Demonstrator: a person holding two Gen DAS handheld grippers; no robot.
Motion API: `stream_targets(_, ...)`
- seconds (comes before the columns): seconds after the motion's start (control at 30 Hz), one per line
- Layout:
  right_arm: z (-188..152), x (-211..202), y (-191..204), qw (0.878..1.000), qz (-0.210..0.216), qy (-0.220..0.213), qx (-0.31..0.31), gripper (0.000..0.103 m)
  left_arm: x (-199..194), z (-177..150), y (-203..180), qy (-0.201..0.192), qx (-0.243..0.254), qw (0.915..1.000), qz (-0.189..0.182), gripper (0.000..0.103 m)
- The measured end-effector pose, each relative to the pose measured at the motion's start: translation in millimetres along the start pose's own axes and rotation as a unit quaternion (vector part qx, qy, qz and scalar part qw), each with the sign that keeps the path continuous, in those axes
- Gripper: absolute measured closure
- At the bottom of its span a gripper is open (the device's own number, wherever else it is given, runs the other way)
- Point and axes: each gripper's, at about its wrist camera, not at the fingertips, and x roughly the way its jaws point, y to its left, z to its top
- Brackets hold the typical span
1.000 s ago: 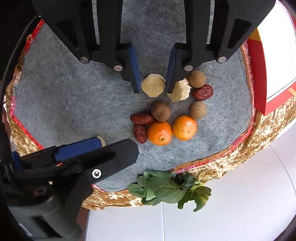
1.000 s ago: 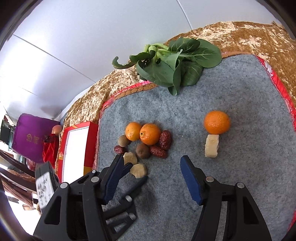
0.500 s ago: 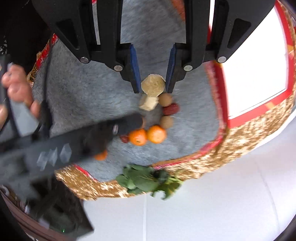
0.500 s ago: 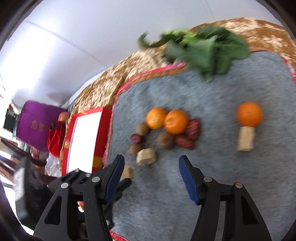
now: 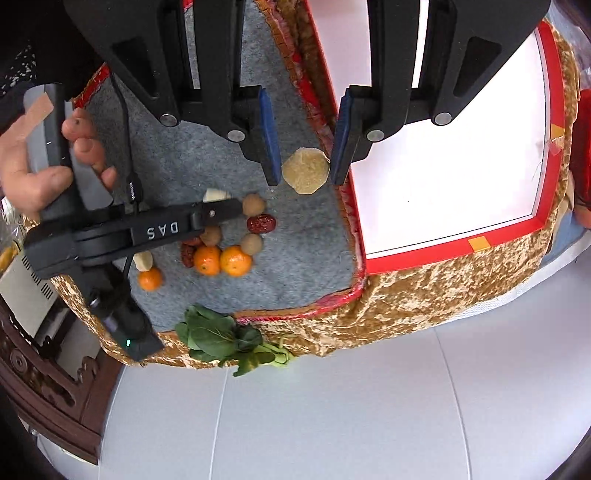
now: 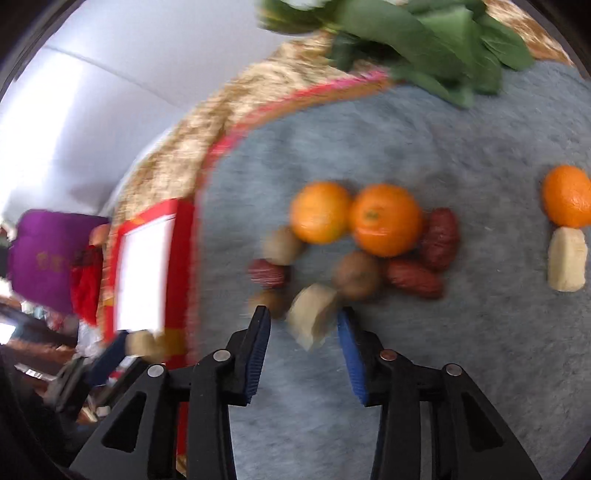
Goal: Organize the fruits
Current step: 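Close left tool on yellow pastry while right tool closes on pale pastry, then carry both pastries over white tray and open both tools to drop them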
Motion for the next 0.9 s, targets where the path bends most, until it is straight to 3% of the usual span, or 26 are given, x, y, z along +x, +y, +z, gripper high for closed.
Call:
stream_targets(0.1, 2, -3, 0, 1.000, 0.014, -0.008, 0.002, 0.065, 1, 3, -3, 0.001, 0.001, 1.0000, -0.003, 0.078)
stream_targets(0.17, 1, -2, 1, 1.000, -0.003, -0.010, -0.007, 0.074, 2, 4, -6, 0.001, 0.003, 1.0000, -0.004, 0.078)
stream_targets(0.4, -1, -14, 12, 0.999, 0.007, -0.020, -0.028, 0.076, 5, 6, -2, 0.001, -0.005, 1.0000, -0.003, 0.078)
stream_targets(0.6, -11, -14, 41, 0.994, 0.093, -0.009, -0.056, 0.076, -7, -2, 22, -0.009, -0.046, 0.9984, 0.031, 0.078)
stream_targets(0.7, -18, -7, 59, 0.989, 0.130, -0.004, -0.073, 0.076, -23, -15, 38, -0.022, -0.077, 0.9947, 0.065, 0.078)
stream_targets(0.9, -42, 2, 99, 0.973, 0.195, -0.004, -0.122, 0.076, -34, -44, 71, -0.005, -0.131, 0.9856, 0.107, 0.078)
